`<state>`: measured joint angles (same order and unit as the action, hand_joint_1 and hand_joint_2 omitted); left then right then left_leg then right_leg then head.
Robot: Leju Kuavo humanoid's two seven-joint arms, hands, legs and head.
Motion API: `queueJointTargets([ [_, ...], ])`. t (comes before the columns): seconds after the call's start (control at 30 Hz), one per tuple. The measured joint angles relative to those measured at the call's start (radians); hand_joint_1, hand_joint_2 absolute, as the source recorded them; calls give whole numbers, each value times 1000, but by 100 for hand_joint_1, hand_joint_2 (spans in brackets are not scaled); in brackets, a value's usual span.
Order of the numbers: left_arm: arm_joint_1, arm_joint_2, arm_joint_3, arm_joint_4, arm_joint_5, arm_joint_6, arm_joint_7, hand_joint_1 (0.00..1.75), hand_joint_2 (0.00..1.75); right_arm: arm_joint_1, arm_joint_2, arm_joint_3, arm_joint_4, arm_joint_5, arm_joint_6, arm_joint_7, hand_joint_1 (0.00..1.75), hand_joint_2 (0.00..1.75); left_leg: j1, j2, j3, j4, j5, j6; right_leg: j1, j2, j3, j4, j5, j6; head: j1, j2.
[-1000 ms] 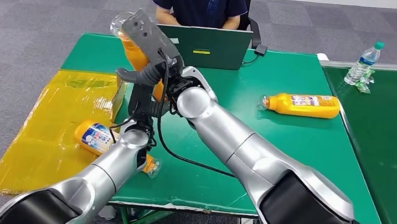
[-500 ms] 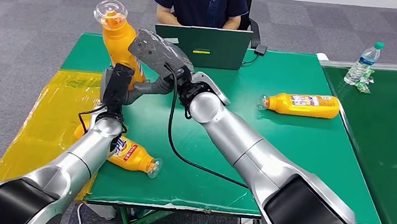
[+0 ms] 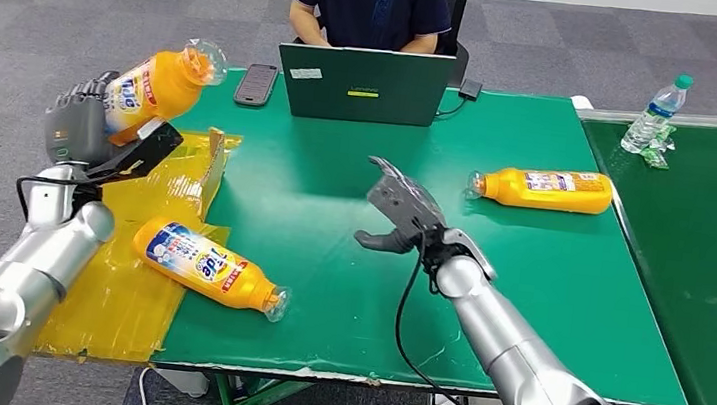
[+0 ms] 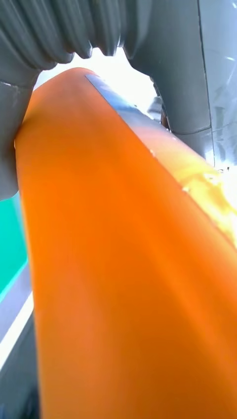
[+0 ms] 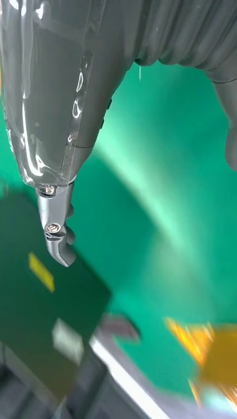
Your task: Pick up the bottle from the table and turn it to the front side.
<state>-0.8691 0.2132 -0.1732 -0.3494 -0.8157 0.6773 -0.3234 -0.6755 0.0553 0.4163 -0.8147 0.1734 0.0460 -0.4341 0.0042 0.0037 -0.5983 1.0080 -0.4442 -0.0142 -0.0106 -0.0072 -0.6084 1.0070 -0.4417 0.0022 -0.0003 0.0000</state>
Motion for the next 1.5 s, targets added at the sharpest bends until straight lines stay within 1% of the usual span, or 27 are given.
queueJointTargets([
  [0.1,4,71,6,4,-123,-34,58,175,175,70,-49,-68,3,11,0,-35,0,175,0,0,-1,0,-1,0,0,0,0,0,0,0,0,0],
  [0.17,17,122,10,3,-166,-53,58,175,175,120,-78,-115,4,12,5,-61,0,175,0,0,-1,0,-1,-1,0,1,-1,0,0,0,0,0],
  [0.23,45,177,18,-3,-190,-79,27,175,175,179,-105,-167,3,7,4,-79,0,175,0,1,0,0,-2,-2,0,2,-1,0,-1,-1,0,0],
  [0.33,111,261,35,-21,-235,-138,-50,175,175,295,-137,-263,-9,-7,1,-95,0,175,0,2,0,0,-4,-2,0,2,-1,0,-4,-2,0,0],
  [0.4,158,297,48,-33,-256,-159,-91,175,175,372,-151,-328,-32,-8,10,-113,0,175,0,1,0,0,-5,-3,0,1,-1,0,-5,-2,0,0],
  [0.43,177,306,56,-38,-263,-162,-103,175,175,399,-154,-355,-45,-8,17,-119,0,175,1,1,0,0,-5,-3,1,1,-1,0,-5,-2,0,0],
  [0.6,231,311,82,-59,-303,-158,-133,175,175,469,-156,-453,-108,-1,39,-110,0,175,2,1,2,0,-7,-3,1,-1,2,-2,-7,-2,0,0],
  [0.8,246,283,94,-64,-312,-144,-179,175,175,530,-149,-522,-185,16,47,-81,0,175,2,0,4,0,-7,-2,1,-1,6,-3,-6,0,0,0],
  [0.97,249,257,106,-67,-314,-130,-187,175,175,555,-145,-551,-215,24,49,-75,0,175,2,1,5,0,-7,-2,1,0,6,-3,-5,0,0,0],
  [1.2,256,232,113,-75,-318,-114,-190,175,175,567,-138,-567,-234,34,50,-65,0,175,2,1,5,0,-7,-2,1,0,6,-3,-5,0,0,0],
  [1.33,259,219,115,-79,-329,-112,-183,0,175,572,-132,-576,-242,42,54,-62,0,175,2,1,5,0,-7,-2,1,0,6,-3,-5,0,0,0],
  [1.5,259,206,119,-82,-348,-105,-171,0,175,574,-124,-588,-247,64,66,-55,0,175,2,1,5,0,-7,-2,1,0,6,-3,-5,0,0,0],
])
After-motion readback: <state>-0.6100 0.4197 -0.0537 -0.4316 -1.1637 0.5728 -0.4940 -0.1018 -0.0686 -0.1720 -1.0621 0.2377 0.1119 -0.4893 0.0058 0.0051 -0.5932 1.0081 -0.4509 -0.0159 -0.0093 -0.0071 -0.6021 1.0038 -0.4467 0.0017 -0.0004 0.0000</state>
